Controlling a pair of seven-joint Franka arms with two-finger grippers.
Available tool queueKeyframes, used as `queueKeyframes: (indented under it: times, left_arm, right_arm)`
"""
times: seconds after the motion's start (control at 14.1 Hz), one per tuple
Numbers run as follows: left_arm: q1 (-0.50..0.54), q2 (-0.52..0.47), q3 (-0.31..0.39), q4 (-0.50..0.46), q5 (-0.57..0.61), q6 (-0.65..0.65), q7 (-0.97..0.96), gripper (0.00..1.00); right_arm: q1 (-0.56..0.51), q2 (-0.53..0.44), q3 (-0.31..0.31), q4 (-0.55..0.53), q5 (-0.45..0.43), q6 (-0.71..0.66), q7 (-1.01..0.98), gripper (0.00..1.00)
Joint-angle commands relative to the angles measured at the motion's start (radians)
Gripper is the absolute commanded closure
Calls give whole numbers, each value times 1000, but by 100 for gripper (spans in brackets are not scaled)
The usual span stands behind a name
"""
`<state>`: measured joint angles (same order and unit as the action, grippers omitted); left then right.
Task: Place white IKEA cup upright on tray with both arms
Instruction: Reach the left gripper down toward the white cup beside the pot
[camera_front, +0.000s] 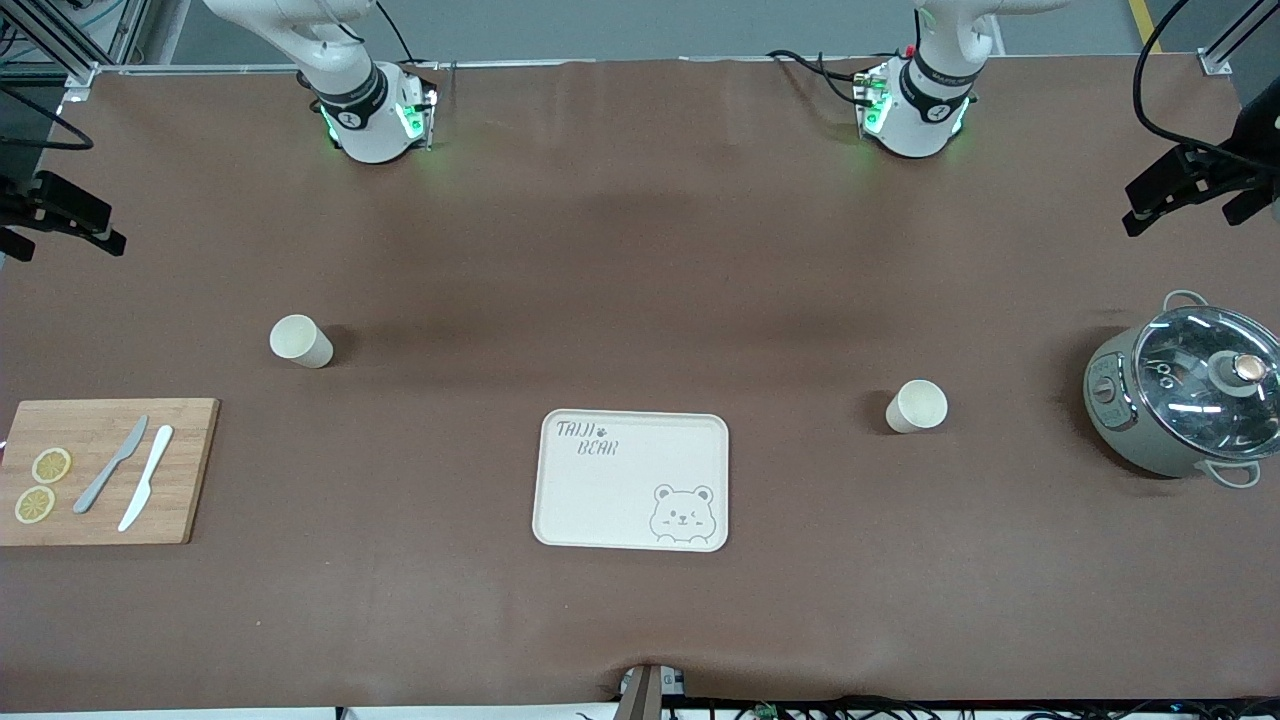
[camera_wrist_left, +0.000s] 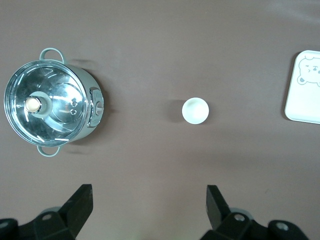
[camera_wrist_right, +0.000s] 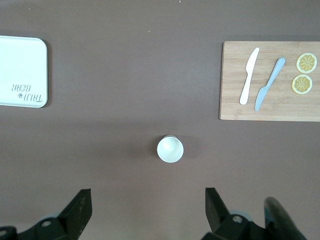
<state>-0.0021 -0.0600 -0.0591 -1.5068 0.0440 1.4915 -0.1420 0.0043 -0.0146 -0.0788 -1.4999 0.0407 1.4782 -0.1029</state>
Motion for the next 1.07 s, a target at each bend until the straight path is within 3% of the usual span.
queueKeyframes:
  times: [0.0, 0.43, 0.71, 1.0]
  left_arm:
    - [8, 5, -1, 14, -7, -5, 5, 0]
    - [14, 80, 33, 33, -13, -4, 7, 0]
    - [8, 190, 33, 20, -18, 0, -8, 0]
    - [7, 233, 28, -68, -18, 103, -11, 0]
  right_arm:
    - [-13, 10, 10, 20, -13, -13, 2, 0]
    - [-12, 10, 10, 20, -13, -13, 3, 0]
    - [-12, 10, 10, 20, -13, -13, 3, 0]
    - [-15, 10, 10, 20, -12, -13, 3, 0]
